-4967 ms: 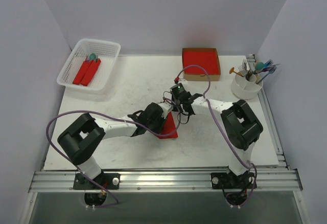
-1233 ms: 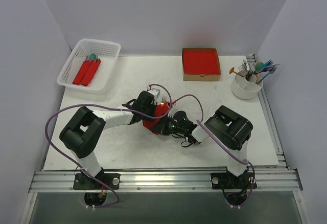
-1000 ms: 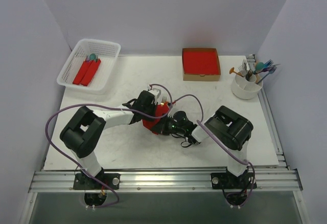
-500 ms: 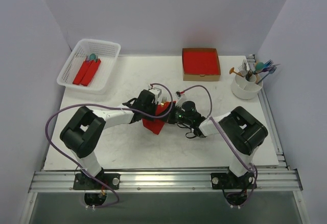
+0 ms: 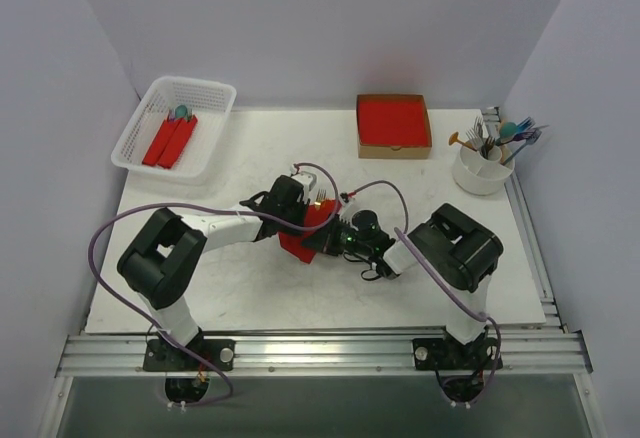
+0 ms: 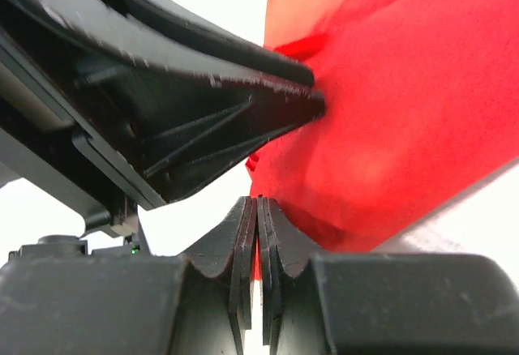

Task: Place the utensils on the paper napkin and roll it up
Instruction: Roll the napkin at the center of the board.

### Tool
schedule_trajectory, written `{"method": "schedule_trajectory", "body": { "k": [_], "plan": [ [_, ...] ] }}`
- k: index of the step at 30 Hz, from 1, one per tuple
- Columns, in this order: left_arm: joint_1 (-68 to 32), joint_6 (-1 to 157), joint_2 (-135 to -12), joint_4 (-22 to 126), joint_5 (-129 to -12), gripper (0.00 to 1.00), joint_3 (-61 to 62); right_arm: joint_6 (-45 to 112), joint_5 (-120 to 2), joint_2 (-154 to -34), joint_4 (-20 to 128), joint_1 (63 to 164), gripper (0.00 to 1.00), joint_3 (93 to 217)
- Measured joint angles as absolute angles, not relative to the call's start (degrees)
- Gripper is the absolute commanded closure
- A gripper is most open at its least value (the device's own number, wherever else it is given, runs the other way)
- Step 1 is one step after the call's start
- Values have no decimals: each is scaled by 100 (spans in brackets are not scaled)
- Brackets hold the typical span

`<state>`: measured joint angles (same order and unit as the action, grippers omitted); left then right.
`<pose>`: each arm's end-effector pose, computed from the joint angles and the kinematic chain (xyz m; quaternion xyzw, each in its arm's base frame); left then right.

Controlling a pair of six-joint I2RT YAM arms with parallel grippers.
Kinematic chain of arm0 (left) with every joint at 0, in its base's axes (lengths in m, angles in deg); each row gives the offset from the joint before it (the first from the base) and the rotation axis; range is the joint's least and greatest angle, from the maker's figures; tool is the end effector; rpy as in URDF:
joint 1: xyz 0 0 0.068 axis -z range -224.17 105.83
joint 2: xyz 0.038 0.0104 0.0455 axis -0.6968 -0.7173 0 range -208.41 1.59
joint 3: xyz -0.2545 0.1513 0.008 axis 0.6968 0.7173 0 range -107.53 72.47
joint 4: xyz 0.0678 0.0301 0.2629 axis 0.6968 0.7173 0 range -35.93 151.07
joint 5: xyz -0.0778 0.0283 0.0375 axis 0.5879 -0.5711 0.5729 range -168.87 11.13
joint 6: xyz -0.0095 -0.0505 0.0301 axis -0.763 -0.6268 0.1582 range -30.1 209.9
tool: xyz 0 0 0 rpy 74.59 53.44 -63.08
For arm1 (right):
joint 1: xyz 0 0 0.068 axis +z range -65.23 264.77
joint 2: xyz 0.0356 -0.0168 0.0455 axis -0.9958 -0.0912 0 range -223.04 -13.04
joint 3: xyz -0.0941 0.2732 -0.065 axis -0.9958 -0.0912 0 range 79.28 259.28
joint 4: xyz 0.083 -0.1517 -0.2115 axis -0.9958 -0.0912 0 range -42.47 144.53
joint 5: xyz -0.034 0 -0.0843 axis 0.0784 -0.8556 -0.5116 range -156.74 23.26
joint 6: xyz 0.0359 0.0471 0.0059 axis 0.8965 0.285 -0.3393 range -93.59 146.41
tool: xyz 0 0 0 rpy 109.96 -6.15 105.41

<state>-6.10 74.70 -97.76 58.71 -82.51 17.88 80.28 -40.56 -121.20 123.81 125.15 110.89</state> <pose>0.2917 -0.2249 0.1697 0.1750 0.9210 -0.1288 0.3233 0.2467 0.2351 0.1364 -0.0628 0.7436 0.5873 0.3134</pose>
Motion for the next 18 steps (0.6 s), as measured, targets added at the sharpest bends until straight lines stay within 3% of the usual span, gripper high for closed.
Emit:
{"method": "schedule_trajectory", "body": {
  "k": [18],
  "plan": [
    [-610, 7507, -9776, 5928, -8251, 72, 1768, 8146, -4356, -12352, 12676, 12840, 96, 11015]
  ]
}}
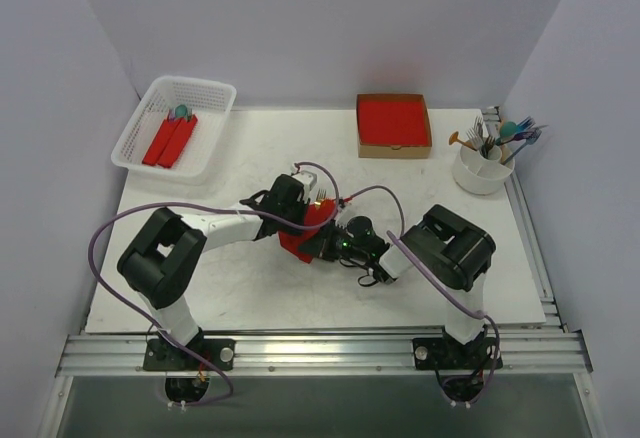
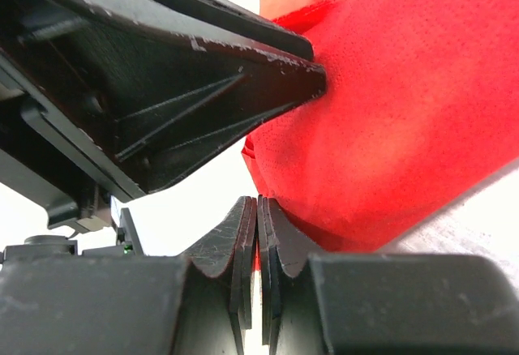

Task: Place the utensils on the paper napkin and roll it up
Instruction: Roll the napkin at the center of the board.

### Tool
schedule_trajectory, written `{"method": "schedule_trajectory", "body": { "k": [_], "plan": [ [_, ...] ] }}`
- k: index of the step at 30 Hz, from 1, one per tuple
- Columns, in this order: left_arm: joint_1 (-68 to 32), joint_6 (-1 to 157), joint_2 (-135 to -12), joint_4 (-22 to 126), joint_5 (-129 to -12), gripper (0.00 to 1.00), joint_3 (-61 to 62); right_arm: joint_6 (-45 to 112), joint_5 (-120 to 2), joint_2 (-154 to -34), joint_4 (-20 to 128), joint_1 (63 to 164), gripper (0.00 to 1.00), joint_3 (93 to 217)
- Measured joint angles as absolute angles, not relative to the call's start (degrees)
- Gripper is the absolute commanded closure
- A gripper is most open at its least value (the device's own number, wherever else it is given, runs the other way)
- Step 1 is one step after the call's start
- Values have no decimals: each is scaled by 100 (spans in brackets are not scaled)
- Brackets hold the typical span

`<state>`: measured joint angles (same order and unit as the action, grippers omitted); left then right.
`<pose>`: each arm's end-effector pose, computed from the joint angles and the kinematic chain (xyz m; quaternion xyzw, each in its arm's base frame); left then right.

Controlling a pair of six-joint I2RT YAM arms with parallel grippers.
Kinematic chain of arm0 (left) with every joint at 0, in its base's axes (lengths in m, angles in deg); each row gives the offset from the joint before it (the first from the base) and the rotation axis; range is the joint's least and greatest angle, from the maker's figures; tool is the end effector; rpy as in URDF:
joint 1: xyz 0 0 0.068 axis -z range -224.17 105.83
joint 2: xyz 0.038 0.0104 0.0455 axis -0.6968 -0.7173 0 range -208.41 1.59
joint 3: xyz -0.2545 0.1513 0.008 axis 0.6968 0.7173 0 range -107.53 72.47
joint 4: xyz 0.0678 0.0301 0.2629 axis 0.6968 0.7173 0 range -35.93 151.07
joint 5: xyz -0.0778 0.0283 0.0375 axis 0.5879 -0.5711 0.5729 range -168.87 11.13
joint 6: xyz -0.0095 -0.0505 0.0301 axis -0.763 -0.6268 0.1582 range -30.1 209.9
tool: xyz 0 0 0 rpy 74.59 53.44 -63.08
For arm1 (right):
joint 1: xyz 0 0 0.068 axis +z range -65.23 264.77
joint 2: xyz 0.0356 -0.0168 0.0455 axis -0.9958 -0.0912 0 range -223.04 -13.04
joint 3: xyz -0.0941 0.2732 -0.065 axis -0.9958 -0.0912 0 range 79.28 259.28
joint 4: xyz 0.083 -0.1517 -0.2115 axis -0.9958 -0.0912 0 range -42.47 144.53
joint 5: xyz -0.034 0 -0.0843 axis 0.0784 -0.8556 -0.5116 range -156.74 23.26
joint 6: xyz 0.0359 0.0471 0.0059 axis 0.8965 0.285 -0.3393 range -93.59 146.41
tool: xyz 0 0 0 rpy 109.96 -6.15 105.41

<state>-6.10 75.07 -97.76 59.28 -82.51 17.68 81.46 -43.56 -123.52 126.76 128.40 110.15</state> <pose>0.2916 -0.2248 0.1700 0.1783 0.9215 -0.1264 0.3211 0.2337 0.2466 0.1262 -0.0588 0.7454 0.5888 0.3068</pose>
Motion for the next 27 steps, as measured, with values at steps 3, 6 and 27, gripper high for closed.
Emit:
{"method": "schedule_trajectory", "body": {
  "k": [3, 6, 27],
  "plan": [
    [-610, 7520, -9776, 6003, -8253, 72, 1698, 8148, -4400, -12367, 12726, 12871, 96, 10974],
    [-610, 7549, -9776, 6079, -8277, 71, 1589, 8172, -4400, -12459, 12877, 12873, 97, 10952],
    [-1399, 7551, -9298, 6595, -8504, 51, 1355, 8214, -4397, -12609, 13196, 12886, 97, 10904]
  ]
}}
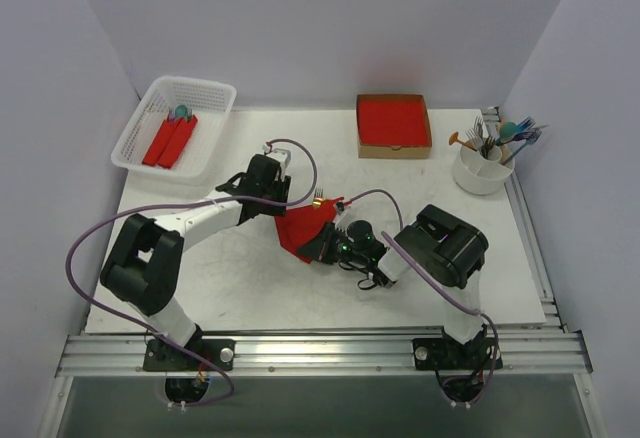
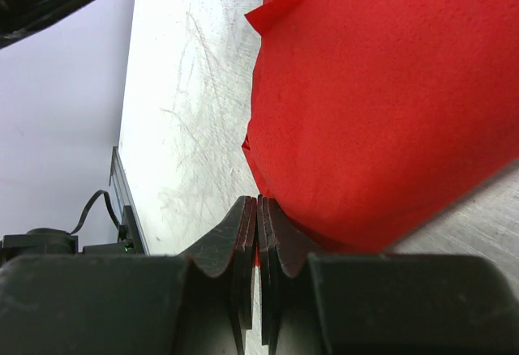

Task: Place the utensils on the paper napkin and roll it up
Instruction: Roll the napkin at the center of the board.

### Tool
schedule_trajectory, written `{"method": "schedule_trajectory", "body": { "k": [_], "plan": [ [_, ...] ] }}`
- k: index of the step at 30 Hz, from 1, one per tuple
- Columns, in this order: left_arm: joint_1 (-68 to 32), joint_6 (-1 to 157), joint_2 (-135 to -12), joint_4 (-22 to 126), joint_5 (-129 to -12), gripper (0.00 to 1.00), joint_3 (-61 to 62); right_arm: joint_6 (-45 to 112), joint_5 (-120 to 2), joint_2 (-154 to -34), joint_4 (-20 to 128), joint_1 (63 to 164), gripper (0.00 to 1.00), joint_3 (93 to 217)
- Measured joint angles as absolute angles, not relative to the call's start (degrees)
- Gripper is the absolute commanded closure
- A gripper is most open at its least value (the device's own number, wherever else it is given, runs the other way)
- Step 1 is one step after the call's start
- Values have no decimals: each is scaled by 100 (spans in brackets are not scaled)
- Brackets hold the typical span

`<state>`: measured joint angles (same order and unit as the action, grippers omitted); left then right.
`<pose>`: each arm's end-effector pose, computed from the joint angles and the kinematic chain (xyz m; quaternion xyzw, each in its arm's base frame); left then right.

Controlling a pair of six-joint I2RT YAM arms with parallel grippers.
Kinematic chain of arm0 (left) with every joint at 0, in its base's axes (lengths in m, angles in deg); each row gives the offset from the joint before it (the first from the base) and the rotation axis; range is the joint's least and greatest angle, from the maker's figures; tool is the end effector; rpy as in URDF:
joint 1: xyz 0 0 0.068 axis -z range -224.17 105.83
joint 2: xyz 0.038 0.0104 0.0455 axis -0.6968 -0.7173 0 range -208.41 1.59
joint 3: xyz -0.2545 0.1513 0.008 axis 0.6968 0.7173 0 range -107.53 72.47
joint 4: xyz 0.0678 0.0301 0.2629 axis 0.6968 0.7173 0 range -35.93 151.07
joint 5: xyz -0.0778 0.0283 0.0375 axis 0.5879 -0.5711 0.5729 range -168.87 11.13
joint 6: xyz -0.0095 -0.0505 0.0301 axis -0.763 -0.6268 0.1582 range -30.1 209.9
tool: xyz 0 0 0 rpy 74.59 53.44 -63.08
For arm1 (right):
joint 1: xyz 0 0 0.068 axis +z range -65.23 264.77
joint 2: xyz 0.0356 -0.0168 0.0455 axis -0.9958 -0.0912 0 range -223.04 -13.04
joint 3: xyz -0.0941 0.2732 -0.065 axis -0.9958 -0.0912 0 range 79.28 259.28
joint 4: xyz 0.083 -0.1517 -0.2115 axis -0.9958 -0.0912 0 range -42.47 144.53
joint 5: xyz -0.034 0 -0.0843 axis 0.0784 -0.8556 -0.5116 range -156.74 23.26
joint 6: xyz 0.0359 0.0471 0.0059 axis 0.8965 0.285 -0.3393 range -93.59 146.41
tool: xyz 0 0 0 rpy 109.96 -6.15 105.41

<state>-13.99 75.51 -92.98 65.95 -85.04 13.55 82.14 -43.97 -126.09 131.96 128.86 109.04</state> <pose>0.3191 -0.1801 0.2127 0.1085 0.9246 -0.0907 0.3537 0.2296 0.2460 0.1182 -0.0578 0.7374 0.5968 0.3109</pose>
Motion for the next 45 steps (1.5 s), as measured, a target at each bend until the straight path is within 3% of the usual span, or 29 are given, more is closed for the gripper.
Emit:
{"method": "schedule_trajectory", "body": {
  "k": [18, 24, 34, 45],
  "plan": [
    [-1657, 7702, -10428, 6855, -8557, 61, 791, 8216, -4397, -12609, 13211, 12886, 97, 10893],
    [-1657, 7717, -10432, 6912, -8581, 78, 780, 8214, -4400, -12609, 13213, 12886, 97, 10891],
    [-1633, 7704, -10441, 6912, -8568, 97, 780, 8214, -4400, -12609, 13211, 12886, 97, 10891],
    [-1611, 7706, -10428, 6949, -8491, 98, 763, 8214, -4404, -12609, 13205, 12886, 97, 10891]
  ]
}}
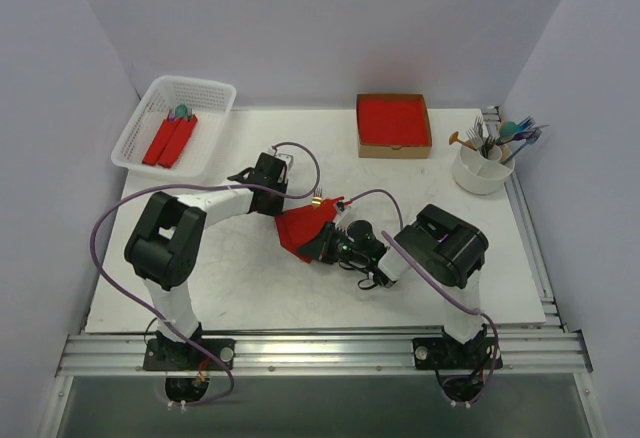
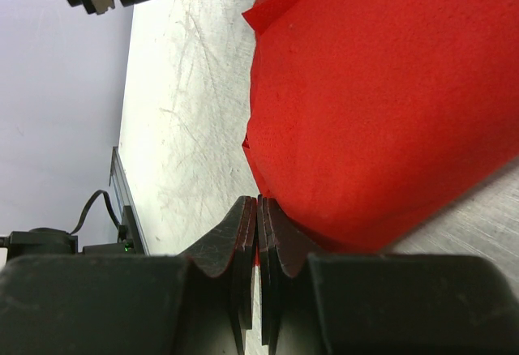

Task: Place the utensils on the paper napkin and roll it up
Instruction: Roll the napkin at the center of the board.

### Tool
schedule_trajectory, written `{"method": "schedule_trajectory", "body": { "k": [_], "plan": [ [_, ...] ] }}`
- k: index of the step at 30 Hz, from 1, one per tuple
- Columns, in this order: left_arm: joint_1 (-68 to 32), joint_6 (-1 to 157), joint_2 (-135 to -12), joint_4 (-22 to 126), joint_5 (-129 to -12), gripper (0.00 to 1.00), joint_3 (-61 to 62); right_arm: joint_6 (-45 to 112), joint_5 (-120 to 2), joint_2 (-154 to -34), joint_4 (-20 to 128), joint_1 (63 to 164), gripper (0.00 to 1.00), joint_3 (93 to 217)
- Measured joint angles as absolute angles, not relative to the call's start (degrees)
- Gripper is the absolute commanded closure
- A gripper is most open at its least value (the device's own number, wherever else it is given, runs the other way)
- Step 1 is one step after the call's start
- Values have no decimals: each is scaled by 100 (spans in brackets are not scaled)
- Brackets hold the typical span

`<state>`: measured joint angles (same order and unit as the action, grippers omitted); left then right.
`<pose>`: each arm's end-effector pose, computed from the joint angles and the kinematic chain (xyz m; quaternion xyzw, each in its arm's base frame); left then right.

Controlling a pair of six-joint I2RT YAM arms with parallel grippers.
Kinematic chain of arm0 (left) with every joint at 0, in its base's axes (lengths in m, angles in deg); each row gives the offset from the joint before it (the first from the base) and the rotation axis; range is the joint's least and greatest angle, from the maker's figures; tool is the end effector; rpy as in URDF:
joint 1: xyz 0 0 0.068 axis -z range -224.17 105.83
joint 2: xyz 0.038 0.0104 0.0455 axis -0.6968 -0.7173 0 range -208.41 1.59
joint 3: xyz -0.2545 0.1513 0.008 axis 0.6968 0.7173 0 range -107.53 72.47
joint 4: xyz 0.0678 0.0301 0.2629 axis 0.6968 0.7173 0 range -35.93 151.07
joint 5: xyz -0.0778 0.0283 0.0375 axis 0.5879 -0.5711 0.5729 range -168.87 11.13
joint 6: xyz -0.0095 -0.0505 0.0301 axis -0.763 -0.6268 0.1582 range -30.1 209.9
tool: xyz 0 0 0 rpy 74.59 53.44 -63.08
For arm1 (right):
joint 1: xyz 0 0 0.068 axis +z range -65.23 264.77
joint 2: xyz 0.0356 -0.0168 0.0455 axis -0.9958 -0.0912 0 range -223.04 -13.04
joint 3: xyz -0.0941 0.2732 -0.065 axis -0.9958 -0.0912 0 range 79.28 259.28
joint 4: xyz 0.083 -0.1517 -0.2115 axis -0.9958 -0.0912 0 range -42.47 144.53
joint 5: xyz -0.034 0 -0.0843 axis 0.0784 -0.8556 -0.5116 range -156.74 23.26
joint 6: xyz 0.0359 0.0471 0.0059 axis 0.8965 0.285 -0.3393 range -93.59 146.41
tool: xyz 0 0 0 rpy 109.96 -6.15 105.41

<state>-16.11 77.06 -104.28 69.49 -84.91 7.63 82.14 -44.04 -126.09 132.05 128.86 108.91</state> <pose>0.3527 -0.1828 0.1689 0.1115 0.9497 -0.0534 0.2877 0.2292 0.2456 0.1179 -0.0573 0.7377 0.5965 0.3111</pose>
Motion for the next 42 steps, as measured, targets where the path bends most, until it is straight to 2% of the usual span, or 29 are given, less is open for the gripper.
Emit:
{"method": "schedule_trajectory", "body": {
  "k": [14, 42],
  "plan": [
    [-1264, 7651, -9512, 7091, -8238, 98, 763, 8218, -4445, -12572, 13117, 12886, 96, 10897],
    [-392, 7101, -8950, 7076, -8139, 98, 968, 8345, -4839, -12244, 12582, 12902, 96, 10860]
  ]
}}
